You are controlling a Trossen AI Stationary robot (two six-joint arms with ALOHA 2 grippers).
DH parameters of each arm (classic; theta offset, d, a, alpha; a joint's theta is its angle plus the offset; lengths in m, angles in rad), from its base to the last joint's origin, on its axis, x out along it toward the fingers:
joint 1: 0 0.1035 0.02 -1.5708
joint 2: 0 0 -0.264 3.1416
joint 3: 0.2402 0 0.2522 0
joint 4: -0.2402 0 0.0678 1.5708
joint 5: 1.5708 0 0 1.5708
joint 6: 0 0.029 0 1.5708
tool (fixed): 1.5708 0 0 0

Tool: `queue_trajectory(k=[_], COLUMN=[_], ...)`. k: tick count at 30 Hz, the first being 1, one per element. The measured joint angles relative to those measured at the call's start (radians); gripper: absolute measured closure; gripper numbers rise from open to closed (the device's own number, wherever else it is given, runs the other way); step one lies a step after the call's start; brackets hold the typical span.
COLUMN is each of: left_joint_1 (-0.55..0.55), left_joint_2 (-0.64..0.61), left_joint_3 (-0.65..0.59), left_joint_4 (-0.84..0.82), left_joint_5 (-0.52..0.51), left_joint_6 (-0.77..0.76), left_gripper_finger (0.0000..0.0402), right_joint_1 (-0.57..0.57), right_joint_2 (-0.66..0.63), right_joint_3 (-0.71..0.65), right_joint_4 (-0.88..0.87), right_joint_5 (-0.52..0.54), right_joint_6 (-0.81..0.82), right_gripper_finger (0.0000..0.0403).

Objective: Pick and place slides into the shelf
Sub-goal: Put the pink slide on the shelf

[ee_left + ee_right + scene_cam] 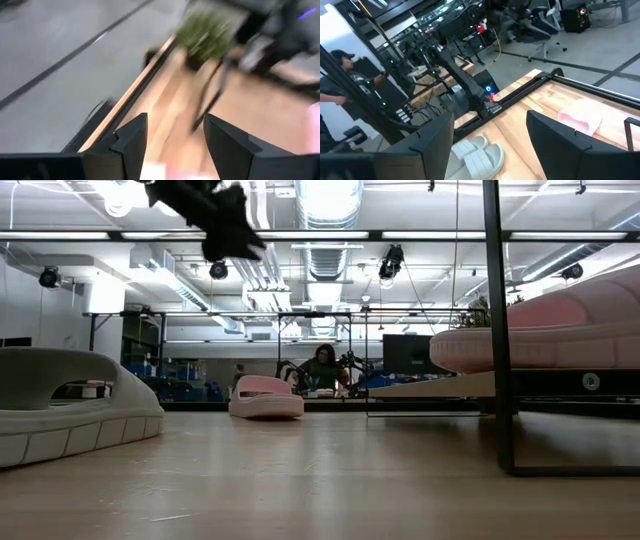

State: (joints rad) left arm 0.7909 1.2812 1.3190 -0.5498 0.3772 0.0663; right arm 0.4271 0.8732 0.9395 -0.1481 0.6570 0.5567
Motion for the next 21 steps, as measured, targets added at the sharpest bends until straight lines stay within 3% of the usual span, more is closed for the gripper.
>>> queue_trajectory(k=[4, 18, 21], left_joint_1=[0.013, 0.035, 0.042], left_joint_2=[0.058, 0.390, 0.464], left_joint_3=[0.000, 0.105, 0.150], left_joint_4=[-0.129, -0.296, -0.365], left_joint_5=[-0.078, -0.062, 0.005], left_joint_6=[0.052, 0.160, 0.163], left_gripper_finger=[0.0223, 0.0223, 0.0223], right_joint_1=[-0.004, -0.004, -0.004], right_joint_2=[0.036, 0.105, 0.104], right_joint_3=[0.004, 0.005, 0.005], right_joint_4=[0.007, 0.091, 0.099], right_joint_5=[0.000, -0.001, -0.001], right_joint_6=[0.020, 0.083, 0.065], right_gripper_finger=[0.0166, 0.0166, 0.0167])
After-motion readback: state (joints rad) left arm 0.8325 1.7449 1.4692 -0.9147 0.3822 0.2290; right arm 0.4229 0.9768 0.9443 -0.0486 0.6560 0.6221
